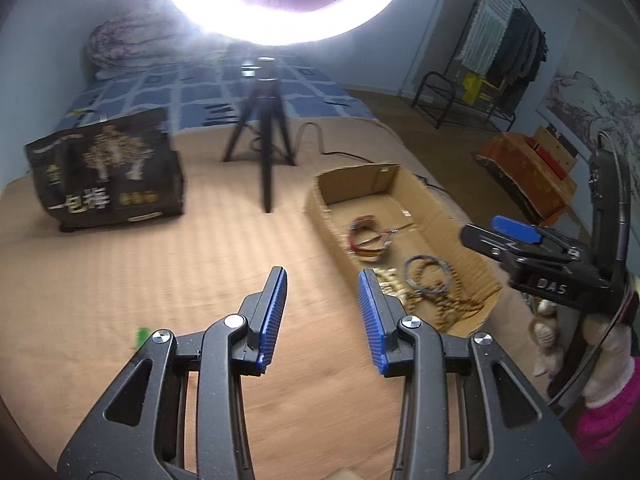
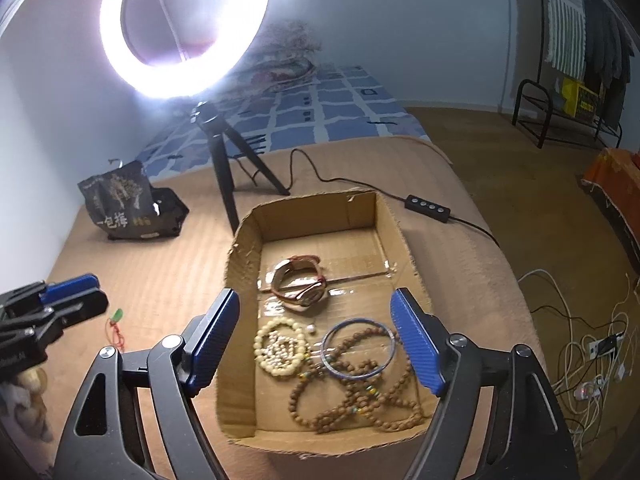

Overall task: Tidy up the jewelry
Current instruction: 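Move both tools back toward the green jade pendant and second pearl earring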

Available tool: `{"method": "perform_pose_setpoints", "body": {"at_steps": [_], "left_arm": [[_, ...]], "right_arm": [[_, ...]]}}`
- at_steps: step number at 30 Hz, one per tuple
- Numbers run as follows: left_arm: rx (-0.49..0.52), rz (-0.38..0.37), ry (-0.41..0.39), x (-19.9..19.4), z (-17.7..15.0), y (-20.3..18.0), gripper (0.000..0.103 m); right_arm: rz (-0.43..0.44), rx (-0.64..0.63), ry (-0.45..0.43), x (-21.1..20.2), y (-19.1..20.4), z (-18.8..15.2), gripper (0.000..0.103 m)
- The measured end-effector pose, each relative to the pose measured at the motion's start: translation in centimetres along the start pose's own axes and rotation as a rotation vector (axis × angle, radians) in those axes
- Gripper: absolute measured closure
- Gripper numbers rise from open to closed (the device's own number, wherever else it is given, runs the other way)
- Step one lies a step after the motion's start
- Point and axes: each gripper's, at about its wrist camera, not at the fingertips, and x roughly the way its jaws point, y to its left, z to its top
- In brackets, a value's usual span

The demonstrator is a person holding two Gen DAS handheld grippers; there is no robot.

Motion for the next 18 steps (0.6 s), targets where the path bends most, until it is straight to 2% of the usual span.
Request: {"method": "perform_pose_setpoints", "body": {"at_steps": [8,18], "left_arm": [[-0.049,0.086,0.014,-1.8,-1.5,6.8,0.066],[-0.141,0.126,0.049,-2.6,-4.1,13.7,0.066]], "right_arm": [[0.046,-0.054,0.014,-0.2,3.7,-0.6,0.025],[0.131,-0.152,0.027,0.1,8.9,-2.1,0.025]]}}
